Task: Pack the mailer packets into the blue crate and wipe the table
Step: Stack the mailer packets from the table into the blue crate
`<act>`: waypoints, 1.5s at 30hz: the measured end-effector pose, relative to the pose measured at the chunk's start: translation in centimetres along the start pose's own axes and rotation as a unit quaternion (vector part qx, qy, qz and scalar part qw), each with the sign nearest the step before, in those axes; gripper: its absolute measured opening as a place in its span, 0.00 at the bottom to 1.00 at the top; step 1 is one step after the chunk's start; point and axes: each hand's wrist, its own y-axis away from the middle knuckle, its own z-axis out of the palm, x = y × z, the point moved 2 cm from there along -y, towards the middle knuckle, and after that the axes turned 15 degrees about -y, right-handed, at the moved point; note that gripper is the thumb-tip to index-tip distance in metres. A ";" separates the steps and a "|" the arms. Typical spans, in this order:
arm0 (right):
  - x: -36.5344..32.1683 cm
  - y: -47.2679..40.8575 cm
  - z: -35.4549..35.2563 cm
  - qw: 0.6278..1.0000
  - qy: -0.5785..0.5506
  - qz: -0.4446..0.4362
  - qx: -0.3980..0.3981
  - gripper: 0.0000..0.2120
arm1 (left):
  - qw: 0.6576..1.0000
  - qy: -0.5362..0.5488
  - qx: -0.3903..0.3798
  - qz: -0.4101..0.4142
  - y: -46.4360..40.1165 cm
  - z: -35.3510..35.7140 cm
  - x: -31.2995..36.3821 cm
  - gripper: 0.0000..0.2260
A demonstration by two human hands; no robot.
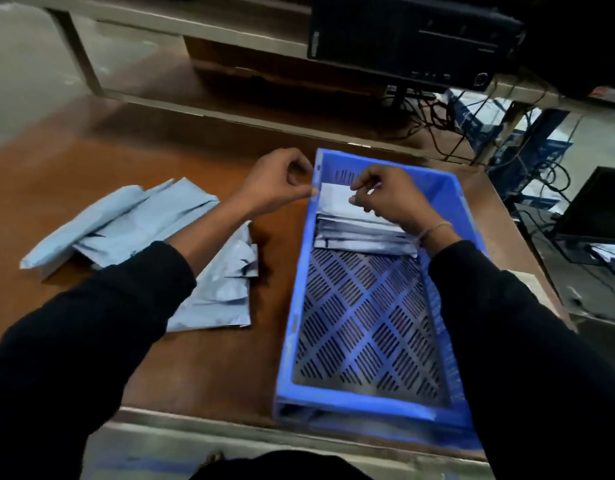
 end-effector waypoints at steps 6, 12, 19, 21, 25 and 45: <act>-5.8 -2.3 8.7 0.995 -0.071 0.000 -0.071 0.07 | 0.994 0.076 -0.016 -0.079 3.9 -4.4 -8.4 0.14; -7.0 -4.7 18.8 0.977 -0.055 0.138 -0.156 0.06 | 0.983 0.096 0.009 -0.154 6.8 -7.3 -15.4 0.11; -4.6 -7.5 26.3 0.946 -0.143 0.280 -0.072 0.08 | 0.979 0.108 -0.008 -0.172 9.4 -9.2 -19.1 0.08; -4.0 -7.9 26.6 0.937 -0.170 0.300 -0.055 0.10 | 0.979 0.114 -0.015 -0.168 9.7 -9.4 -19.4 0.08; -5.5 -7.7 25.3 0.909 -0.238 0.340 -0.042 0.08 | 0.973 0.144 -0.044 -0.178 9.7 -9.4 -19.4 0.11; -4.1 -5.2 22.9 0.880 -0.277 0.386 -0.027 0.16 | 0.945 0.193 -0.076 -0.255 8.9 -10.9 -18.4 0.28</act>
